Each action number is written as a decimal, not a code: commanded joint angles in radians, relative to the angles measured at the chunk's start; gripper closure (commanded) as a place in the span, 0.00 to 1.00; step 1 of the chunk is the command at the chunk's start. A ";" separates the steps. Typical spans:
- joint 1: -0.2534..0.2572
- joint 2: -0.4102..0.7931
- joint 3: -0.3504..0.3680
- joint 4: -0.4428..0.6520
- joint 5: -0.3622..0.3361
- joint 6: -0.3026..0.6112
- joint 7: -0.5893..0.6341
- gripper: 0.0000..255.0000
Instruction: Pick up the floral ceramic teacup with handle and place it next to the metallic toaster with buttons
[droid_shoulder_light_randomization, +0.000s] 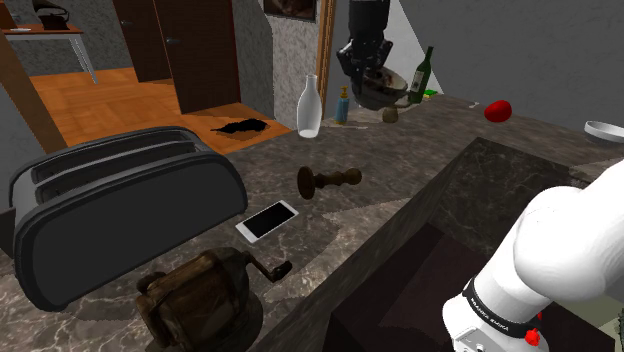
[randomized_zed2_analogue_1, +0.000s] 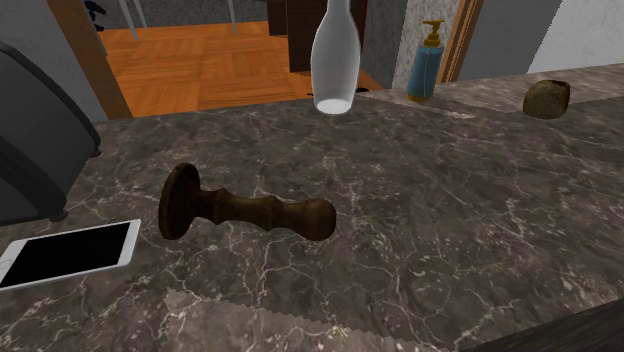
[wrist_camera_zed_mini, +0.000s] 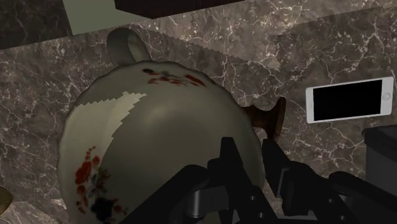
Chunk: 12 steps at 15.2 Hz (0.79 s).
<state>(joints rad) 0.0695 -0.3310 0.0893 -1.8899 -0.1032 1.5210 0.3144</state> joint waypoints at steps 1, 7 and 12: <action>0.019 0.004 0.036 0.012 0.013 -0.014 0.054 1.00; 0.071 0.021 0.137 0.040 0.049 -0.038 0.202 1.00; 0.113 0.067 0.224 0.095 0.071 -0.058 0.332 1.00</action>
<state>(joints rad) 0.1741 -0.2761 0.2945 -1.8089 -0.0365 1.4675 0.6161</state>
